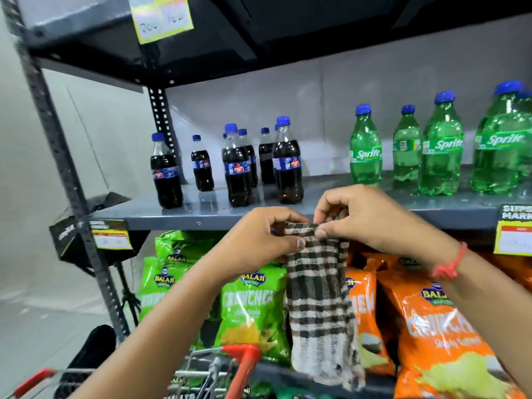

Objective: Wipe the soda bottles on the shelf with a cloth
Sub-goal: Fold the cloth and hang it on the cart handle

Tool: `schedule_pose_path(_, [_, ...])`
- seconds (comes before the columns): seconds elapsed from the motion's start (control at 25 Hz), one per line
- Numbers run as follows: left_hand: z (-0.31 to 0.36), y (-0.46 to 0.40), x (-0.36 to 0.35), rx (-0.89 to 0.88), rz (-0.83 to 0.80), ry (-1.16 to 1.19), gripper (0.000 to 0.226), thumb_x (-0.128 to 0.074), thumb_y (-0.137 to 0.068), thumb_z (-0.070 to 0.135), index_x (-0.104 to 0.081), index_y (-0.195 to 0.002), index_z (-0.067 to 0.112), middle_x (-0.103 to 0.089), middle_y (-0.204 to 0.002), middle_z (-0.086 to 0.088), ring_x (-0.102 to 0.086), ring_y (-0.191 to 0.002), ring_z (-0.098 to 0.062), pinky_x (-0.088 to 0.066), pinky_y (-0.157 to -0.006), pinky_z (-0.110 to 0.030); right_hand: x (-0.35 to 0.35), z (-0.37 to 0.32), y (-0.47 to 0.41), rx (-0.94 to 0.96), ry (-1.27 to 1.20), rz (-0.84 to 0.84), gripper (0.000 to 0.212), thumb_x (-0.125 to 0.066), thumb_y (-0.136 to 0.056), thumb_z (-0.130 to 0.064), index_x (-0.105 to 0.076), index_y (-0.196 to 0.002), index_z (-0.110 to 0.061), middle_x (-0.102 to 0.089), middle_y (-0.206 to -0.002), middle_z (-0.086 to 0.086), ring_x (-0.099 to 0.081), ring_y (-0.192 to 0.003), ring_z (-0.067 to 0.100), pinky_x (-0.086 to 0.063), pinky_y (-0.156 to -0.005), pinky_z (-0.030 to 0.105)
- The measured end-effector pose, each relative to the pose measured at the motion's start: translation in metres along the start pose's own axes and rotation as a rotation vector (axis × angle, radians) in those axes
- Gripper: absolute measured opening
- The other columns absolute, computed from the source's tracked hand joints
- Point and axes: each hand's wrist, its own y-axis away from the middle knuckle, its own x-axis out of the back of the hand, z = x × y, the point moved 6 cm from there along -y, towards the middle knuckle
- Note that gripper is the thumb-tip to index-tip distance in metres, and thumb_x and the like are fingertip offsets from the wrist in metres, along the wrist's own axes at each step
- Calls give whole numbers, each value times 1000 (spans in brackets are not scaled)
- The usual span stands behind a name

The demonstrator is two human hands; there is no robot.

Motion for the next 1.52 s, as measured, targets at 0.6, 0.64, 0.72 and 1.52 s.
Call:
schedule_pose_path(0.6, [10, 106, 43, 38, 64, -258, 48, -73, -68, 32, -39, -46, 6, -28, -55, -7, -24, -53, -16, -17, -53, -32, -45, -90, 18, 99, -25, -379, 13, -73, -73, -12, -69, -76, -24, -69, -69, -11, -57, -59, -5, -45, -58, 13])
schedule_pose_path(0.64, [11, 109, 44, 68, 76, -249, 45, -73, -68, 32, -45, -51, 2, -31, -56, -8, -27, -54, -16, -19, -54, -31, -45, -90, 19, 101, -56, -393, 14, -72, -74, -11, -69, -78, -24, -69, -71, -9, -58, -61, -1, -45, -59, 14])
schedule_pose_path(0.72, [16, 113, 44, 97, 76, -299, 40, -72, -69, 34, -55, -63, -2, -40, -61, -8, -33, -56, -15, -23, -55, -30, -48, -90, 20, 111, -118, -441, 23, -71, -74, -8, -68, -86, -27, -68, -75, -6, -59, -66, 1, -45, -61, 11])
schedule_pose_path(1.52, [44, 159, 48, 147, 315, -416, 24, -71, -66, 38, -67, -84, 23, -58, -81, 13, -53, -74, 3, -43, -68, -13, -110, -107, 50, 295, -660, -842, 28, -61, -76, 10, -57, -71, -17, -60, -65, -11, -54, -67, 4, -43, -64, 16])
